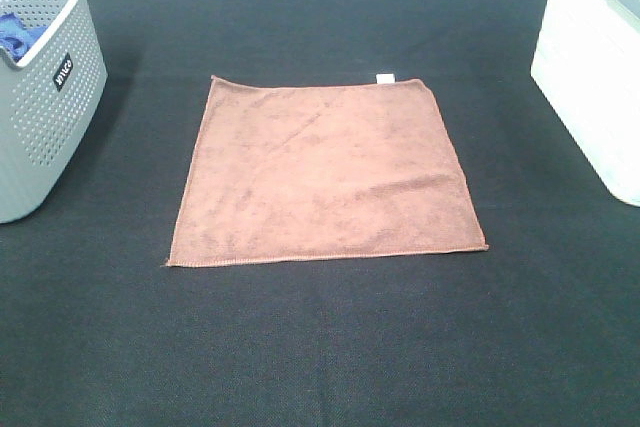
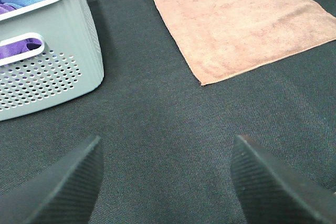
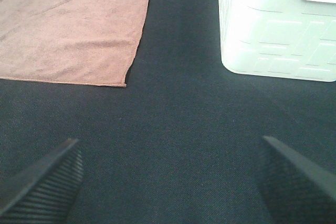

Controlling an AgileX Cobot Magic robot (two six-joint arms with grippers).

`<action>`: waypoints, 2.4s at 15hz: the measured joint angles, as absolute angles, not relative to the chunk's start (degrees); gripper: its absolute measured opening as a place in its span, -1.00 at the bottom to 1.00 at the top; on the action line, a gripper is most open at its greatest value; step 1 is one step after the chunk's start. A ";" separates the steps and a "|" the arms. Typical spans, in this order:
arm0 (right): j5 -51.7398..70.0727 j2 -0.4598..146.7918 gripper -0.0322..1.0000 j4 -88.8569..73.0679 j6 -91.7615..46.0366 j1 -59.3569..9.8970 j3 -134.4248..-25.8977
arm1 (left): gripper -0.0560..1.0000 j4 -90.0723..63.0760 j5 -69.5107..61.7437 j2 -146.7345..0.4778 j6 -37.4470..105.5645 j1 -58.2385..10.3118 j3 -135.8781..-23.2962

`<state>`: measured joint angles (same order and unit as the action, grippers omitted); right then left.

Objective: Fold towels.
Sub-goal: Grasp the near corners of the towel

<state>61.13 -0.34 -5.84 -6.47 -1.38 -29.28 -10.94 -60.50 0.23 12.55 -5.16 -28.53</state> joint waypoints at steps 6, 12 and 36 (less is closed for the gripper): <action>61.13 -0.34 0.68 -5.84 -6.47 -1.38 -29.28 | 0.36 -10.94 -60.50 0.23 12.55 -5.16 -28.53; 61.13 -0.34 0.68 -5.84 -6.47 -1.38 -29.28 | 0.36 -10.94 -60.50 0.23 12.55 -5.16 -28.53; 61.13 -0.34 0.68 -5.84 -6.47 -1.38 -29.28 | 0.36 -10.94 -60.50 0.23 12.55 -5.16 -28.53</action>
